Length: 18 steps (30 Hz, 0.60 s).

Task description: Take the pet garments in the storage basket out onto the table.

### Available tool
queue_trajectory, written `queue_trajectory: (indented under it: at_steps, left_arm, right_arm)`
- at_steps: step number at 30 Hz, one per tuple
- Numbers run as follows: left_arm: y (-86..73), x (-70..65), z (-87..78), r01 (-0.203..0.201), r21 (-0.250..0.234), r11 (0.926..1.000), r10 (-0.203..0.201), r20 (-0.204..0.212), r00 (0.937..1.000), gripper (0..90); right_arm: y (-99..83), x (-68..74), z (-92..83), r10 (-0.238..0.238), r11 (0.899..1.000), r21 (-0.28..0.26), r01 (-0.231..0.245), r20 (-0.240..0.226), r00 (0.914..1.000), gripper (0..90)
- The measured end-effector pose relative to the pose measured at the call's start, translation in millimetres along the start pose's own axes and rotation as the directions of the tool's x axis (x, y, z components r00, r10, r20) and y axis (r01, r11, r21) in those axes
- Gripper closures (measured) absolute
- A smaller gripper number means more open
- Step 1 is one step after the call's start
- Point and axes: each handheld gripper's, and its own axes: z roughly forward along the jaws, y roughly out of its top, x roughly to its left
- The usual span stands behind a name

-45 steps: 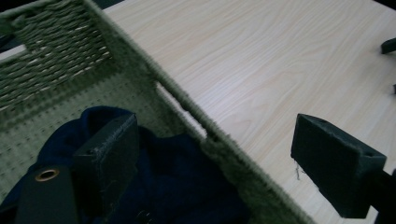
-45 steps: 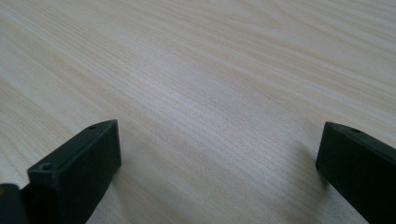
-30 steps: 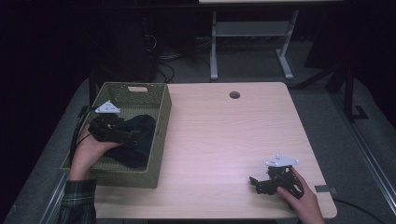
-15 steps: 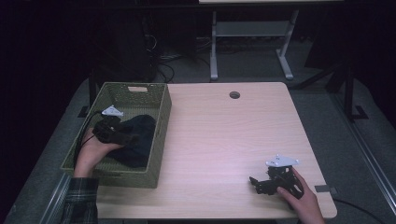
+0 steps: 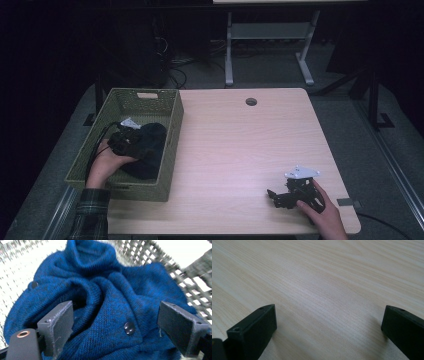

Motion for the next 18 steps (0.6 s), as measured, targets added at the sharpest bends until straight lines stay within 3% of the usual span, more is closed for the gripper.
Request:
queue_trajectory:
  at_steps: [10, 12, 18]
  left_arm:
    - [-4.6, -2.6, 19.3, -0.005, 0.047, 0.9989, 0.006, -0.001, 1.0, 13.2]
    - [-6.1, -3.3, 25.7, 0.005, 0.081, 0.9967, -0.005, -0.003, 1.0, 13.3]
    - [-7.3, -4.0, 30.2, -0.012, 0.124, 0.9922, 0.011, 0.009, 0.9999, 14.1]
  right_arm:
    - [0.0, 0.0, 0.0, 0.0, 1.0, 0.0, 0.0, 0.0, 1.0, 0.0]
    - [0.0, 0.0, 0.0, 0.0, 1.0, 0.0, 0.0, 0.0, 1.0, 0.0]
    - [0.0, 0.0, 0.0, 0.0, 1.0, 0.0, 0.0, 0.0, 1.0, 0.0]
